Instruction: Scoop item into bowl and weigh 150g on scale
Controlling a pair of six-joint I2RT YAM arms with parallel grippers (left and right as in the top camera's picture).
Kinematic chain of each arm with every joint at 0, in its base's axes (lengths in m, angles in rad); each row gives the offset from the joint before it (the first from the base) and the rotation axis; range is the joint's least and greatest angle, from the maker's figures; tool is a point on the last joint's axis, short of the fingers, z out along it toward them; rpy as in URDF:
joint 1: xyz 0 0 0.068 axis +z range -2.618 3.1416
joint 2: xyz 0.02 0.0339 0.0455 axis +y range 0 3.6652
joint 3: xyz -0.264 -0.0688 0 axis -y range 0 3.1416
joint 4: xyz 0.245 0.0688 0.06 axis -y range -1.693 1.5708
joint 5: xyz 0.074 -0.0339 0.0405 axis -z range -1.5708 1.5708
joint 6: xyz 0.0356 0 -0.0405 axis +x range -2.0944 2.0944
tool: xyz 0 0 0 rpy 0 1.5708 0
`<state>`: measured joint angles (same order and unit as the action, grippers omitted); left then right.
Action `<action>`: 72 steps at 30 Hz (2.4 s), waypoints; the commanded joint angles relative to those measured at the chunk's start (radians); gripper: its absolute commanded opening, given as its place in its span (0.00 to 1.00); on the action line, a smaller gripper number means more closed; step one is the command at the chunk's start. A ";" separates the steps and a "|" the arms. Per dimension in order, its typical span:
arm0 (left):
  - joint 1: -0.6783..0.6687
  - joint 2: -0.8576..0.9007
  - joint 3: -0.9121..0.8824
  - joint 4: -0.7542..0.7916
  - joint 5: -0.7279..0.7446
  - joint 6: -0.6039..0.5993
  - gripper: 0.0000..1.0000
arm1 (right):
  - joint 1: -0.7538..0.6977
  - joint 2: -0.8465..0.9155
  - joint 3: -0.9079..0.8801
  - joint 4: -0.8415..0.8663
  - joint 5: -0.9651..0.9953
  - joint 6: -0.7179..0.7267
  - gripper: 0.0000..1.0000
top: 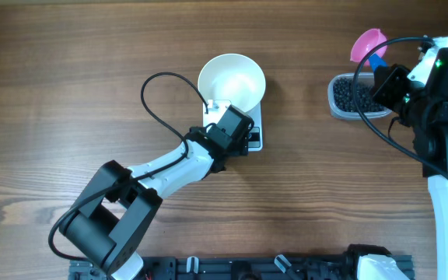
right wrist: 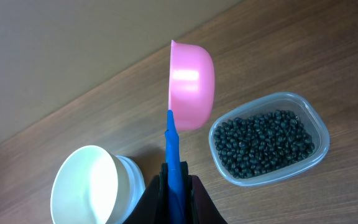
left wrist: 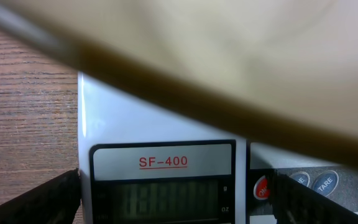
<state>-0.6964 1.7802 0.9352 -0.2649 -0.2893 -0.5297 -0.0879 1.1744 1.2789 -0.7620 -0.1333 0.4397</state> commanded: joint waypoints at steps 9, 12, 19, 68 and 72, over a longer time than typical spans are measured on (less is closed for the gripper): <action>0.001 -0.344 -0.017 -0.144 0.014 0.005 1.00 | -0.001 0.004 0.015 -0.006 0.013 -0.021 0.04; 0.001 -0.469 -0.017 -0.225 0.016 0.005 1.00 | -0.001 0.004 0.015 -0.035 0.013 -0.022 0.04; 0.177 -0.692 -0.017 -0.496 0.152 -0.003 1.00 | -0.001 0.004 0.015 -0.116 0.013 -0.129 0.04; 0.309 -0.681 -0.017 -0.566 0.225 -0.002 1.00 | -0.034 0.118 0.015 0.294 0.320 -0.256 0.04; 0.309 -0.681 -0.017 -0.566 0.225 -0.002 1.00 | -0.034 0.118 0.015 0.294 0.316 -0.255 0.04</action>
<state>-0.3931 1.0958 0.9222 -0.8333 -0.0761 -0.5297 -0.1207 1.2915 1.2789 -0.4763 0.1627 0.1749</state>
